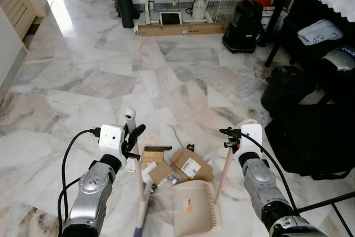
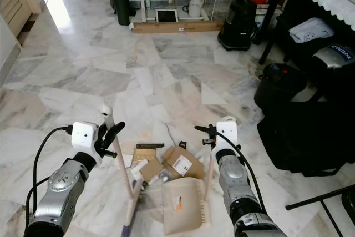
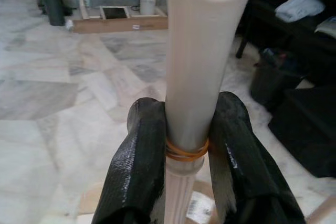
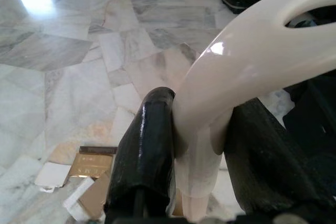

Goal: Sweep floor

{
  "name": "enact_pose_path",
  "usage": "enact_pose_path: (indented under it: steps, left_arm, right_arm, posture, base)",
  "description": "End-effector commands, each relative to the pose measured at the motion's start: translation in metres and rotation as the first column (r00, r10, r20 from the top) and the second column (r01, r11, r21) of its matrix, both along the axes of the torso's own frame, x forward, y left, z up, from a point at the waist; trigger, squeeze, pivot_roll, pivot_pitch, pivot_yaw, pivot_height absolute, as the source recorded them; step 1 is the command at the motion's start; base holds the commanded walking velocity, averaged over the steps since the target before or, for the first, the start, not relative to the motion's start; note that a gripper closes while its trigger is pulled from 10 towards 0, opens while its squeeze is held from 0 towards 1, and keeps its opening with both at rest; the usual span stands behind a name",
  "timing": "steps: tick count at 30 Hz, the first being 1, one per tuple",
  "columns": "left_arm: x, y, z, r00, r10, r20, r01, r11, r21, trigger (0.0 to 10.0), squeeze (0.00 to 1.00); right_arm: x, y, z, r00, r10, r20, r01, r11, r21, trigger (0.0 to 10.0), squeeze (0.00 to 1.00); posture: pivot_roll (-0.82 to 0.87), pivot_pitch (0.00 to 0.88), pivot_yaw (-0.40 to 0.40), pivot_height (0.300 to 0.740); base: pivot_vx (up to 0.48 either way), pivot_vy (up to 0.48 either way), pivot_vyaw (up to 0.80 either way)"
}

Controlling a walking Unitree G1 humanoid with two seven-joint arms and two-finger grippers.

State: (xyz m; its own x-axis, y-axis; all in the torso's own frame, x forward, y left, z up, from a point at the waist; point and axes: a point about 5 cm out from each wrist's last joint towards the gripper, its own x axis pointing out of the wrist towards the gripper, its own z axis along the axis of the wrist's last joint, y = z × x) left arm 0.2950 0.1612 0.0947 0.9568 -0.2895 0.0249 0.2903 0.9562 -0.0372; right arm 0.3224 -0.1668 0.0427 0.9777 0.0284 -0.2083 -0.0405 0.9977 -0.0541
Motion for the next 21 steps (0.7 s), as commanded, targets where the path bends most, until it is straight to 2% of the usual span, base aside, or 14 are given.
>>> enact_pose_path:
  steps: [1,5,17,21]
  left_arm:
    - [0.004,-0.004,0.015,0.999,-0.025,0.041,0.028,0.995,-0.092,10.0,0.0]
    - [0.005,-0.005,0.024,0.998,-0.032,0.055,0.04,0.986,-0.16,10.0,0.0]
    - [0.005,-0.009,0.034,0.996,-0.014,0.09,0.031,0.982,-0.185,10.0,0.0]
    - [0.006,-0.003,0.048,0.986,0.059,0.157,-0.03,0.984,-0.178,10.0,0.0]
  right_arm:
    - [-0.003,0.004,-0.007,0.999,0.019,-0.042,-0.019,1.0,0.0,10.0,0.0]
    - [-0.004,0.005,-0.007,0.999,0.021,-0.042,-0.021,1.0,-0.001,10.0,0.0]
    - [-0.003,0.005,-0.006,0.999,0.02,-0.033,-0.02,1.0,-0.002,10.0,0.0]
    - [-0.002,0.005,-0.005,0.999,0.02,-0.025,-0.02,1.0,0.0,10.0,0.0]
  posture:
    - [0.04,0.112,-0.053,0.74]
    - [0.04,0.112,-0.053,0.74]
    - [0.04,0.115,-0.051,0.74]
    - [0.04,0.115,-0.051,0.74]
  base:
    - [0.0,0.0,0.0]
    - [0.0,0.0,0.0]
    - [0.0,0.0,0.0]
    - [0.0,0.0,0.0]
